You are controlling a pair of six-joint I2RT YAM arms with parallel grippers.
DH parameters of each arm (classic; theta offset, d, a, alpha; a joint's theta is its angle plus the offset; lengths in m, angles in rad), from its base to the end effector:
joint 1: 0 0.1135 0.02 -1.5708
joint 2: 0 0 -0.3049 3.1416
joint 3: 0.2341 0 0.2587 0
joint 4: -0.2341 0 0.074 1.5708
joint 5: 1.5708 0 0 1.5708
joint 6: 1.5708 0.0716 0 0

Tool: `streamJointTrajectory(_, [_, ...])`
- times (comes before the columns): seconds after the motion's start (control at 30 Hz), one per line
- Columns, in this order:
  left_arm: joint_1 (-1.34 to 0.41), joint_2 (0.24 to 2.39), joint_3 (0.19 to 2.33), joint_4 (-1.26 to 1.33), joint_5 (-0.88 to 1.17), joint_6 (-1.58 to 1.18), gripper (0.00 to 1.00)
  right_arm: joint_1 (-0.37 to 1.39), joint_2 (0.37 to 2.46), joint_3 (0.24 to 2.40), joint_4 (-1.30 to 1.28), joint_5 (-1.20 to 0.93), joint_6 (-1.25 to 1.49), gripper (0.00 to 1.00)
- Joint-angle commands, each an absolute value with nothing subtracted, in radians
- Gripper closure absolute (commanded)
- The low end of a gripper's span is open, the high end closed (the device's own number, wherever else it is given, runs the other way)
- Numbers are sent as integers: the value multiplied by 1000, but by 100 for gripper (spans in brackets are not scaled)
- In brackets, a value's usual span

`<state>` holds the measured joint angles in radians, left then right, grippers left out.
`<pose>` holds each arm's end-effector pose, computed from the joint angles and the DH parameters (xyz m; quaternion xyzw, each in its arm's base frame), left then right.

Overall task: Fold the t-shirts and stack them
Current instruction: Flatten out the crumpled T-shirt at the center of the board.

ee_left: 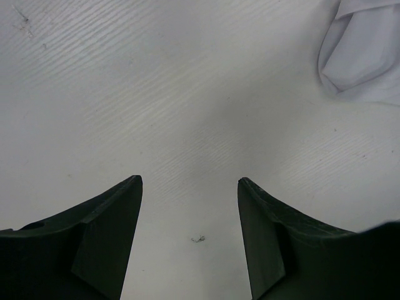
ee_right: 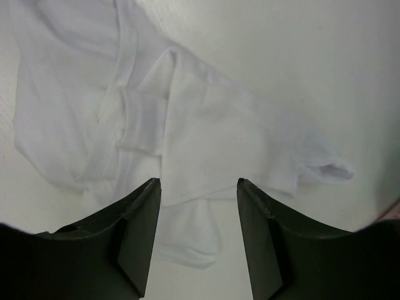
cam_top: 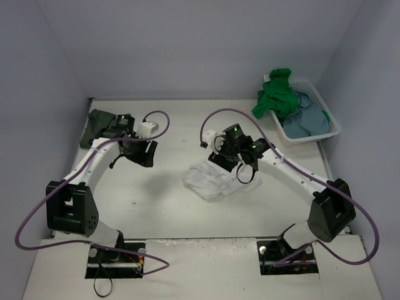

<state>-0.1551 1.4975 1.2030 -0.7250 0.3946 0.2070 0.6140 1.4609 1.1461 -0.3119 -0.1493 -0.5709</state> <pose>0.3211 -0.0781 0.2826 0.2224 0.9185 -0.1816 0.2717 0.2895 0.2171 0.3108 -0.5241 0.7179 0.0762 0.4519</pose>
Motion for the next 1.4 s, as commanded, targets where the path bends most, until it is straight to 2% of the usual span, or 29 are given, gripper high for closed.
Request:
streamJointTrajectory(0.0, [-150, 1448, 1216, -715, 388, 229, 43, 618, 1497, 1094, -345, -166, -581, 52])
streamJointTrajectory(0.2, [-149, 1439, 1216, -719, 385, 229, 43, 620, 1560, 1045, -261, -22, -623, 53])
streamJointTrajectory(1.23, [-138, 1459, 1190, -701, 382, 230, 43, 629, 1672, 1012, -189, -100, -609, 52])
streamJointTrajectory(1.27, [-138, 1459, 1190, -698, 382, 230, 43, 633, 1677, 1011, -186, -98, -609, 54])
streamJointTrajectory(1.37, [-138, 1463, 1187, -698, 382, 230, 43, 637, 1692, 1012, -173, -74, -606, 84])
